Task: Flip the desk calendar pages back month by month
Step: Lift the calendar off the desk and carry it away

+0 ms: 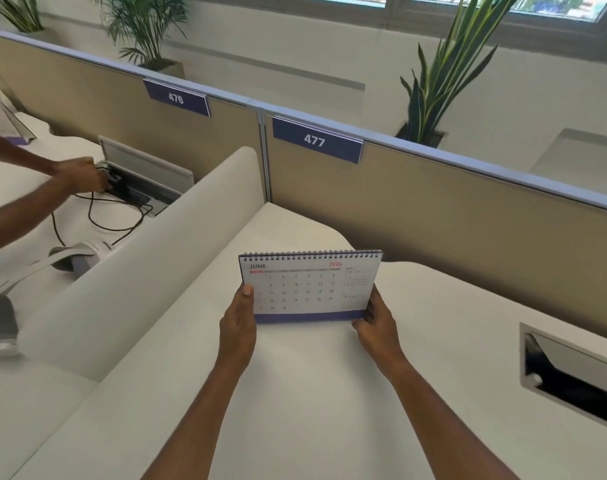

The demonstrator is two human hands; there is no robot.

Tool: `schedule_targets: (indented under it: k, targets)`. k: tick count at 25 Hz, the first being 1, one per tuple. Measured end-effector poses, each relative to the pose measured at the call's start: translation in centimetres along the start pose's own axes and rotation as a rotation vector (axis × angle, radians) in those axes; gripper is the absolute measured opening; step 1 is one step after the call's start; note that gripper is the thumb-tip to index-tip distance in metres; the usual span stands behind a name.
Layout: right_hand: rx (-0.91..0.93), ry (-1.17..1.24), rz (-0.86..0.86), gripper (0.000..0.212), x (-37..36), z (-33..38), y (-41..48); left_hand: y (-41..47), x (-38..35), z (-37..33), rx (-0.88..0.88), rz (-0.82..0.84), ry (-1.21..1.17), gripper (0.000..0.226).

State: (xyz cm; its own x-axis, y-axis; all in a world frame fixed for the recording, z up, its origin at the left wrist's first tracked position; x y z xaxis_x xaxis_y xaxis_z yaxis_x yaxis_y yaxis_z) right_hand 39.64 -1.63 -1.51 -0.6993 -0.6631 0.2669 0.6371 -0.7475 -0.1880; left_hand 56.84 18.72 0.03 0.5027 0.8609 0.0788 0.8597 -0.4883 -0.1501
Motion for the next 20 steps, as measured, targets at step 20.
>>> schedule_targets:
  k: [20]
  targets:
    - [-0.064, -0.381, 0.283, 0.089, -1.8, 0.3, 7.7, 8.0, 1.3, 4.0, -0.023, 0.099, 0.712, 0.074]
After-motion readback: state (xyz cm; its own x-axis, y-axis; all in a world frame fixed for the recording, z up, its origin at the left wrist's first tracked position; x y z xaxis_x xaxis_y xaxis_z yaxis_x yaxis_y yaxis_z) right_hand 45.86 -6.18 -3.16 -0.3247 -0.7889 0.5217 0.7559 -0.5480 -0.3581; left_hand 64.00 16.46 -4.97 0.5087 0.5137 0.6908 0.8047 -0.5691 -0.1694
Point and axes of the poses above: each hand's wrist, its own y-axis towards the middle knuckle, its own x-axis out of the back of the hand, z = x × y, the point moved 5 cm from there along y, towards the middle knuckle, and after that the axes turned 2 degrees about z, right-handed, at the moved point
